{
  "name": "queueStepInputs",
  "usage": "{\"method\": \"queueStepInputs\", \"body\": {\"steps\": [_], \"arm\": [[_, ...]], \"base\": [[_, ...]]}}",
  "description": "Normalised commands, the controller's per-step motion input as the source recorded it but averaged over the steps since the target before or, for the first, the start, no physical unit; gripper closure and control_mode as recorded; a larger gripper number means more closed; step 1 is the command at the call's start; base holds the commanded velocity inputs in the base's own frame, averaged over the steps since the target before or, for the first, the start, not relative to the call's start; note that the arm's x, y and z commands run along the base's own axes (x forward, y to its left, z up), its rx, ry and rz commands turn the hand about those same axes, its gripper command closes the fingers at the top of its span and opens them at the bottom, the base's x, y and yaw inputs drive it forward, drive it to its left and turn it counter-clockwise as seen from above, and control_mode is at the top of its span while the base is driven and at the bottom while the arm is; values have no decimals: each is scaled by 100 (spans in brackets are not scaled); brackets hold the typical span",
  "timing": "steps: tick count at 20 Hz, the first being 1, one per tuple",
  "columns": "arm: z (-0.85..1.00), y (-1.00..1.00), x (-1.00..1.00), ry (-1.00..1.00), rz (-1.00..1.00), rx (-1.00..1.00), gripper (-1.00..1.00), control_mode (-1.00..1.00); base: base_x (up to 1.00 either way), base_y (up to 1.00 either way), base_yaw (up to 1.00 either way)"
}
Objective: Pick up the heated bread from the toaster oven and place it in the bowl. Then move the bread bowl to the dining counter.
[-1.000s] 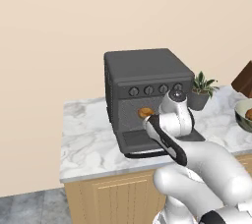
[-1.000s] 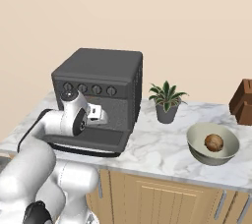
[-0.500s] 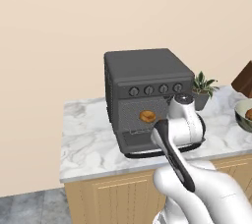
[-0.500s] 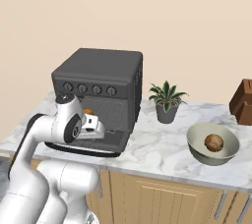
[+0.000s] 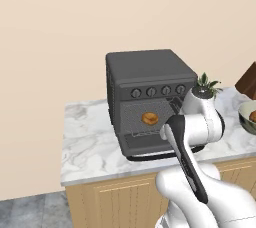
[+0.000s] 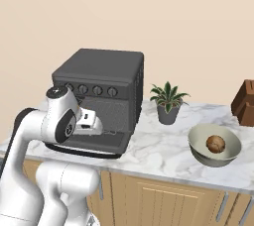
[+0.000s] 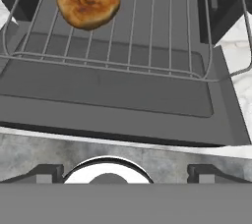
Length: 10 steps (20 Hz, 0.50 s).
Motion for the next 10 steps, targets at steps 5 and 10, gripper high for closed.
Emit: {"method": "queueStepInputs", "body": {"steps": [5,10], "arm": [[40,8,0,-7,0,0,-100,-100],[1,0,0,-3,0,0,-100,-100]], "base": [[0,0,0],[0,0,0]]}}
